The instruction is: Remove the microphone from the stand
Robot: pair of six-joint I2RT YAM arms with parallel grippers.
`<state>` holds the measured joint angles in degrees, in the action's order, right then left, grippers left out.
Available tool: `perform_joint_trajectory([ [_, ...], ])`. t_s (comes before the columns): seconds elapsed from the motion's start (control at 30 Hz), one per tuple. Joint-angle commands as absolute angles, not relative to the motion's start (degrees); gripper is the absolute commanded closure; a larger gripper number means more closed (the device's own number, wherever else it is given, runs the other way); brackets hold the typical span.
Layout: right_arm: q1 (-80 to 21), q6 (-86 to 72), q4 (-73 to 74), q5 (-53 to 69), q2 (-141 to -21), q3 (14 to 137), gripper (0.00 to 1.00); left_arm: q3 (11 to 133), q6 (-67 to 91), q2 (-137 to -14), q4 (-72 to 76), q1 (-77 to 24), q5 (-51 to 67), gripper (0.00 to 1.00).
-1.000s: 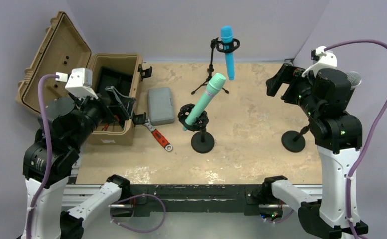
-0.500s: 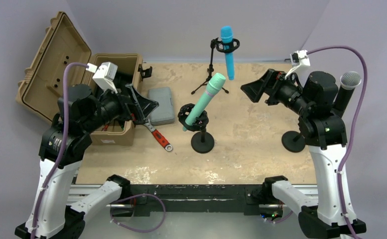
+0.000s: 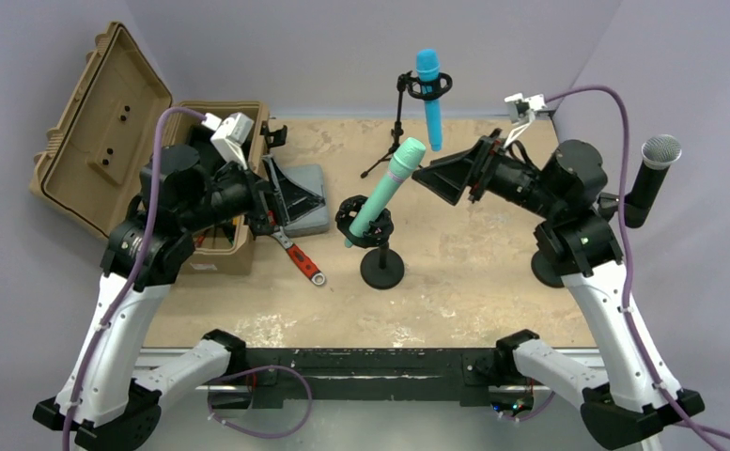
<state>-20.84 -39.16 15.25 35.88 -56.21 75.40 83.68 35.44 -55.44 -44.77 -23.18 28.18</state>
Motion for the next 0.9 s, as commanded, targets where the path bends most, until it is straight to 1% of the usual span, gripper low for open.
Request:
perform_joint_trajectory([
  [0.0,-25.5,-40.8,13.7,29.5,-58.8,75.7,0.08,87.2,35.7,-58.1,-41.2,-25.4,31.8,0.00],
  [0.1,-29.2,-42.3,13.0,26.2,-60.2,74.4,0.11,88.7,34.5,-59.3,-41.6,-27.2,30.5,0.00],
  [0.2,-32.6,-42.4,12.5,22.0,-61.2,73.4,0.13,89.2,34.4,-59.6,-41.7,-28.4,28.8,0.00],
  [0.33,-35.0,-42.0,13.6,18.6,-63.5,73.9,0.20,89.2,34.8,-59.9,-41.7,-29.2,28.1,0.00],
  [0.57,-36.5,-41.5,13.8,14.9,-64.2,74.0,0.35,89.6,35.0,-60.2,-42.5,-30.1,27.1,0.01],
  [0.77,-36.9,-40.1,15.2,12.7,-64.8,75.6,0.52,89.6,34.3,-59.7,-43.9,-30.4,25.8,0.00],
  [0.87,-36.9,-38.2,17.8,10.5,-65.0,79.2,0.56,89.6,34.1,-59.6,-44.5,-30.4,25.0,0.00],
])
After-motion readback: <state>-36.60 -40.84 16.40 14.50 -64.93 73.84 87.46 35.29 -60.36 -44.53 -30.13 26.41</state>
